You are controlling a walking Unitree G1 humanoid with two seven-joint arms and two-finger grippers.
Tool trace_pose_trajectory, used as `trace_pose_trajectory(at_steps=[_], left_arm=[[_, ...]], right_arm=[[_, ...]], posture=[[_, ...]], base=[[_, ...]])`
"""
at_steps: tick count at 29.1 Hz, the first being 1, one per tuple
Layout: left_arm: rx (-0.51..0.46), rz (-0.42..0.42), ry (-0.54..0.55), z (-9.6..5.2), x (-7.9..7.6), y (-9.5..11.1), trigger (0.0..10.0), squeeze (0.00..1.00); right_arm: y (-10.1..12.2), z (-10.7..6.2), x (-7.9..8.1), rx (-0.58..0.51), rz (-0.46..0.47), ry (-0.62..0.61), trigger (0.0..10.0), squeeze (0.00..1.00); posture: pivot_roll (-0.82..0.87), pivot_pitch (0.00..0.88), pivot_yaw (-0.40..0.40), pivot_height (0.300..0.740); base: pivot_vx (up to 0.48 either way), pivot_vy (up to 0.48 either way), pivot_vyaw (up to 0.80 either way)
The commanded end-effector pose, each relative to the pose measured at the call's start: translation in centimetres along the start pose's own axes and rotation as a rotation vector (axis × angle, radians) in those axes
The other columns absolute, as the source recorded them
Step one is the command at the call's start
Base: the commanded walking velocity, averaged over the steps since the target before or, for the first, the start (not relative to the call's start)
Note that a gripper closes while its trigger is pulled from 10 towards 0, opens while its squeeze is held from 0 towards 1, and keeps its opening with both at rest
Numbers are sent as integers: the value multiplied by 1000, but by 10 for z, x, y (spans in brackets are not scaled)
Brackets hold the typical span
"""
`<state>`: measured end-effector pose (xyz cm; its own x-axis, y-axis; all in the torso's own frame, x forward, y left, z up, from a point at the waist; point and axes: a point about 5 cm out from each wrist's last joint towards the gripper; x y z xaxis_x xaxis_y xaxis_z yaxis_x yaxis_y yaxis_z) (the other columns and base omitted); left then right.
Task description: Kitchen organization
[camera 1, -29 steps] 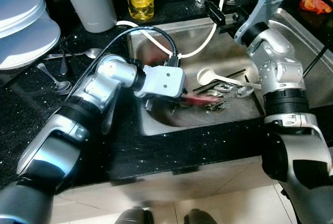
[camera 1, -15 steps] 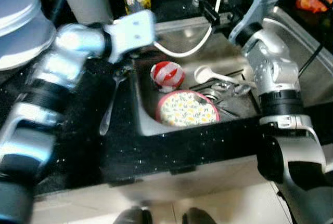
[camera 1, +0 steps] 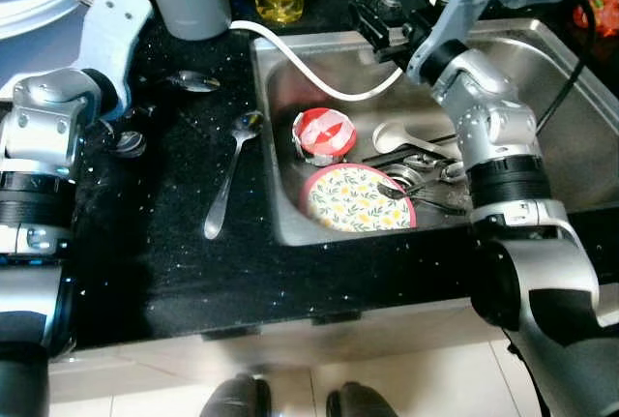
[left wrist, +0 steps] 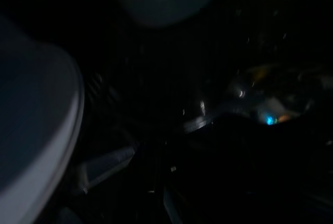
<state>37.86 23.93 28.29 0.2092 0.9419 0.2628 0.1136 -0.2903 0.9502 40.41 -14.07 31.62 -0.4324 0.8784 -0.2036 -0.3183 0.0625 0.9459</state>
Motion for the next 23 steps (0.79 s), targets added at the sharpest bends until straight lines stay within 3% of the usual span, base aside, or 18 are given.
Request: trace_pose_trajectory(at_steps=[1,3,4,7,15,16,23], left_arm=[[36,-60,39,2,2,-3,10000,0],[107,-163,123,0,11,-7,10000,0],[107,-163,123,0,11,-7,10000,0],[157,-285,201,-2,19,-13,10000,0],[83,-338,337,-4,35,-5,10000,0],[85,-374,334,-4,35,-3,10000,1000],[51,-521,286,8,21,6,10000,1000]], right_arm=[[-9,-1,-3,60,-39,4,10000,0],[-25,-5,-10,162,-53,-16,10000,0],[-25,-5,-10,162,-53,-16,10000,0],[-30,-7,-18,197,-52,-43,10000,0],[-17,-3,-19,141,-60,-39,10000,0],[-17,-3,-20,141,-64,-37,10000,0],[-9,0,-22,122,-79,-45,10000,0]], posture=[[142,160,-10,740],[137,152,-6,740],[137,152,-6,740],[129,148,-7,740],[120,139,-3,740],[120,139,-3,740],[114,126,-10,740]], base=[[0,0,0],[0,0,0],[0,0,0],[0,0,0],[0,0,0],[0,0,0],[0,0,0]])
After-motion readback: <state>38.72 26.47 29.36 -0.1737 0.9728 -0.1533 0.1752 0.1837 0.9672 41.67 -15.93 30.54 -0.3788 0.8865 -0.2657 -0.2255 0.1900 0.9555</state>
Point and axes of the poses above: a point about 5 cm out from each wrist's last joint towards the gripper, its own z axis pointing out of the wrist towards the gripper, its own y axis along the axis of the wrist's last joint, x = y × z, and after that the axes turned 6 degrees about -z, right-handed
